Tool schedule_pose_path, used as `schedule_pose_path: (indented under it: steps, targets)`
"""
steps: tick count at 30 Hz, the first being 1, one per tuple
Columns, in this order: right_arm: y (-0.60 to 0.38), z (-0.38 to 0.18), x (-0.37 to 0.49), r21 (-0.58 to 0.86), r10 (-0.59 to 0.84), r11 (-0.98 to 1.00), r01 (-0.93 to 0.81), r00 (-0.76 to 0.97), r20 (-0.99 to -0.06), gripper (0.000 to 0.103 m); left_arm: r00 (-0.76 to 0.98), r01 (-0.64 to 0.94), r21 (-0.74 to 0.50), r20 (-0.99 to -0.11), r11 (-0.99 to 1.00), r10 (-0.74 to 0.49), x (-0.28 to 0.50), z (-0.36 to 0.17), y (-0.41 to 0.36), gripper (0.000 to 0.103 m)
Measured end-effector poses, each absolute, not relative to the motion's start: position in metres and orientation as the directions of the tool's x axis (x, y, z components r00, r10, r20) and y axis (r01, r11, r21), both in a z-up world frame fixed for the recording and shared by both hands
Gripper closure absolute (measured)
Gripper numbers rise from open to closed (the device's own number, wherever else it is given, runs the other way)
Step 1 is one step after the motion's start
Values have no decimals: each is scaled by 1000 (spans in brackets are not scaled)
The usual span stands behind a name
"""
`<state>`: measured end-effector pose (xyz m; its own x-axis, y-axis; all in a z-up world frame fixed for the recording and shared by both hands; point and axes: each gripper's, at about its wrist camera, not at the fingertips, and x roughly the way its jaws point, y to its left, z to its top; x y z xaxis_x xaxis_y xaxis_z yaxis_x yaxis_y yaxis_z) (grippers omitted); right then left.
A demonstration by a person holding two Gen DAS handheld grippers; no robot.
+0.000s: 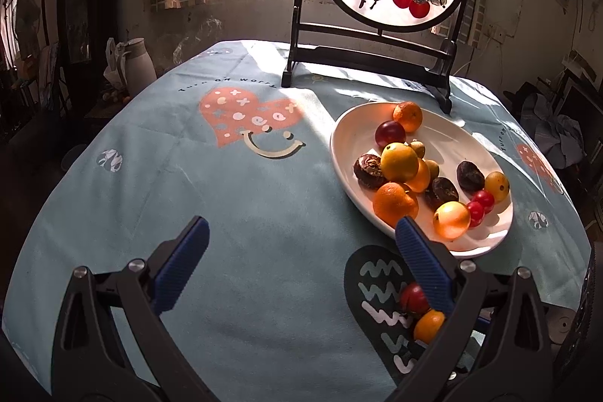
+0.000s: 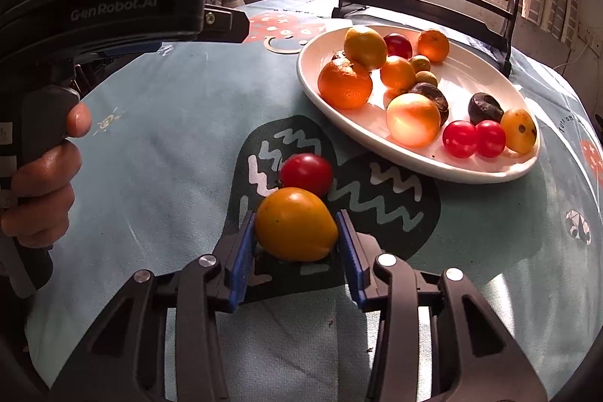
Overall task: Organize fruits
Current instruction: 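Move the right tool to the yellow-orange fruit and grasp it, then hold the yellow-orange fruit with the right tool while the left grasps a red tomato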
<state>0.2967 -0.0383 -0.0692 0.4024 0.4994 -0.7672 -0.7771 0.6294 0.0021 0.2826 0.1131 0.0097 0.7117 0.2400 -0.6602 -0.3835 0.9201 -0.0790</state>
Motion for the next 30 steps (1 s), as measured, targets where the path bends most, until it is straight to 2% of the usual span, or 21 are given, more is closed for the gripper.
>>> schedule_pose_path:
  steps: [10,17,20,23,25,30]
  targets:
    - [-58,-52,302,56,525,674,-737,424,-738,61,701,-369,-71,-676,927,228,286,5,110,2]
    - [-101,-33,328,190,555,763,-618,475,-683,61,694,-322,-15,-684,947,225,289,0,93,2]
    - [-118,-28,338,215,537,804,-554,522,-663,61,699,-259,-6,-691,966,183,289,-3,79,2]
    - [-129,-28,344,247,531,822,-514,532,-659,61,696,-165,-37,-712,986,90,291,-8,64,3]
    - [-132,-29,345,251,526,827,-503,536,-660,61,689,-111,-34,-723,993,52,293,-14,53,9]
    - [-132,-29,344,251,527,825,-506,529,-665,61,645,0,-33,-764,999,-25,299,-31,33,36]
